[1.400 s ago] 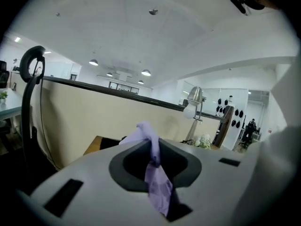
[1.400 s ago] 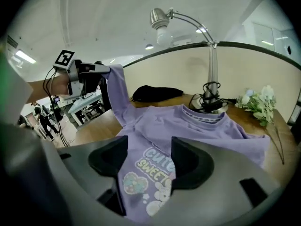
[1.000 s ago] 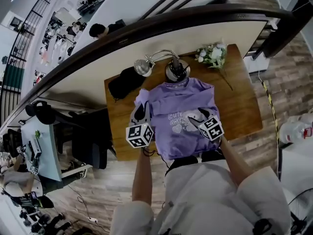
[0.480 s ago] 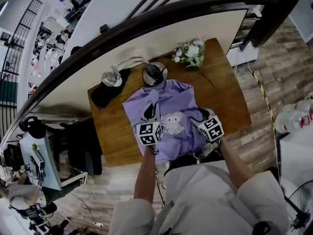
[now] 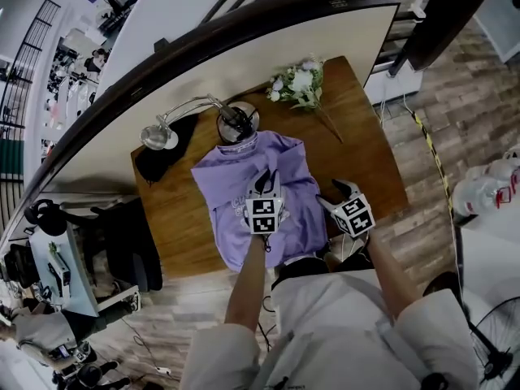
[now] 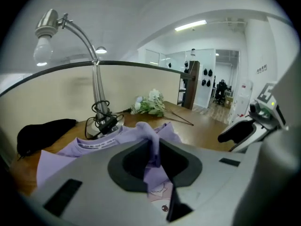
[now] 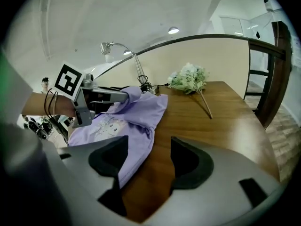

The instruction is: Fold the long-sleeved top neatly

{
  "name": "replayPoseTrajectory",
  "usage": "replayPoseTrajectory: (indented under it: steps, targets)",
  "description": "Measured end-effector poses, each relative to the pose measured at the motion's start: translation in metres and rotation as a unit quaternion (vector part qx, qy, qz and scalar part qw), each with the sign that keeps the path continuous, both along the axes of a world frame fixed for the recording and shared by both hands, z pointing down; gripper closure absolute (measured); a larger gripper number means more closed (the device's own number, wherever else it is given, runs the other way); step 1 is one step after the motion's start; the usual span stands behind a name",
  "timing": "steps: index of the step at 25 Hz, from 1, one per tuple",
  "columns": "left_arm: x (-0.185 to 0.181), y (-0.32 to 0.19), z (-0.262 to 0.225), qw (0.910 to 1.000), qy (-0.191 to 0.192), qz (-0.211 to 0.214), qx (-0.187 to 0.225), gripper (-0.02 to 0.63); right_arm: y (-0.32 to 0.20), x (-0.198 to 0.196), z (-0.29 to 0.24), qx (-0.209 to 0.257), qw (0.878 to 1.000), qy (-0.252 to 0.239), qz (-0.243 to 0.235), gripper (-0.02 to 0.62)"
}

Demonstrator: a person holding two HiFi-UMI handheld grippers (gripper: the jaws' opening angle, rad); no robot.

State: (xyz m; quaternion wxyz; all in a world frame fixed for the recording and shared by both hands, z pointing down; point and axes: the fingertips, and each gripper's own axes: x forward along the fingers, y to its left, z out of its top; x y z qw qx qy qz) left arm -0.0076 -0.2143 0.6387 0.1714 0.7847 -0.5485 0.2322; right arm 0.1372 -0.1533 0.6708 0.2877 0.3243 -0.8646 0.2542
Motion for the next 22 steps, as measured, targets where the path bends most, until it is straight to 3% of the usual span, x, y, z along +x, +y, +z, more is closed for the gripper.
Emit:
replayPoseTrajectory:
  steps: [3, 6, 13, 17, 22]
  targets:
    - [0.014, 0.002, 0.010, 0.9992, -0.034, 0.018, -0.010, 0.530, 0.000, 0.011, 0.002, -0.001, 1.000, -0.001, 0.008, 0.301]
    - [0.030, 0.005, 0.014, 0.9978, -0.048, 0.042, -0.020, 0.476, -0.002, 0.018, 0.002, -0.002, 1.000, -0.005, 0.015, 0.301]
    - [0.094, 0.018, -0.013, 0.9919, 0.006, 0.125, 0.021, 0.474, -0.001, 0.022, 0.001, 0.000, 1.000, -0.014, 0.024, 0.302]
    - [0.086, 0.030, -0.017, 0.9946, 0.013, 0.102, 0.018, 0.474, -0.003, 0.005, -0.001, 0.006, 1.000, -0.023, 0.009, 0.304]
    - [0.031, 0.051, -0.016, 0.9996, 0.017, 0.021, 0.005, 0.474, -0.007, -0.037, -0.011, 0.043, 0.998, -0.024, -0.035, 0.316]
